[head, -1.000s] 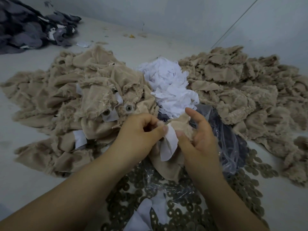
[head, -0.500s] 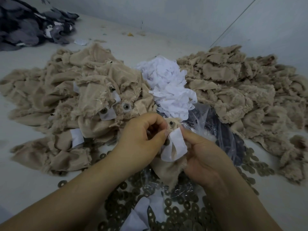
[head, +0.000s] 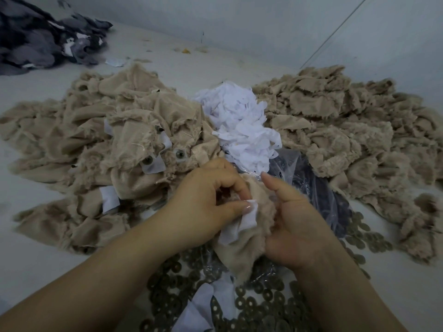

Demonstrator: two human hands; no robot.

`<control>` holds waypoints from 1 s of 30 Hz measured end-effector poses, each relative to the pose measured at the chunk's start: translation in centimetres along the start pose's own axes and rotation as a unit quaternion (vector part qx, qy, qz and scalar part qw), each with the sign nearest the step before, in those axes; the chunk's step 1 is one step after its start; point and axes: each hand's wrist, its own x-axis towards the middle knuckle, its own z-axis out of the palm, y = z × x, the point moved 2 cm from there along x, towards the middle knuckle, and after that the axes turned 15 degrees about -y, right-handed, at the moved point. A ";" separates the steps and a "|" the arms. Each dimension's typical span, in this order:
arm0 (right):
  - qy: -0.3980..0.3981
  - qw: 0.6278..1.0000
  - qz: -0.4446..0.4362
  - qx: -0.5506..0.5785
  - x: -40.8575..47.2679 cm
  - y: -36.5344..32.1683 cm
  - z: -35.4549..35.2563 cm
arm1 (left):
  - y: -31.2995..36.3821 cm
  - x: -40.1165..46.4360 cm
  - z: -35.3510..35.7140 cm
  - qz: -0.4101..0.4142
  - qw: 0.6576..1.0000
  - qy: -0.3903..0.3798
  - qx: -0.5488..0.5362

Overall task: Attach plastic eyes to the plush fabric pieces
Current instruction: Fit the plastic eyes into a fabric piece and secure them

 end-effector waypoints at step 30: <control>0.006 0.975 -0.152 -0.163 0.1 0.5 0.3 | -0.9 -0.8 0.1 -0.013 0.992 0.085 -0.092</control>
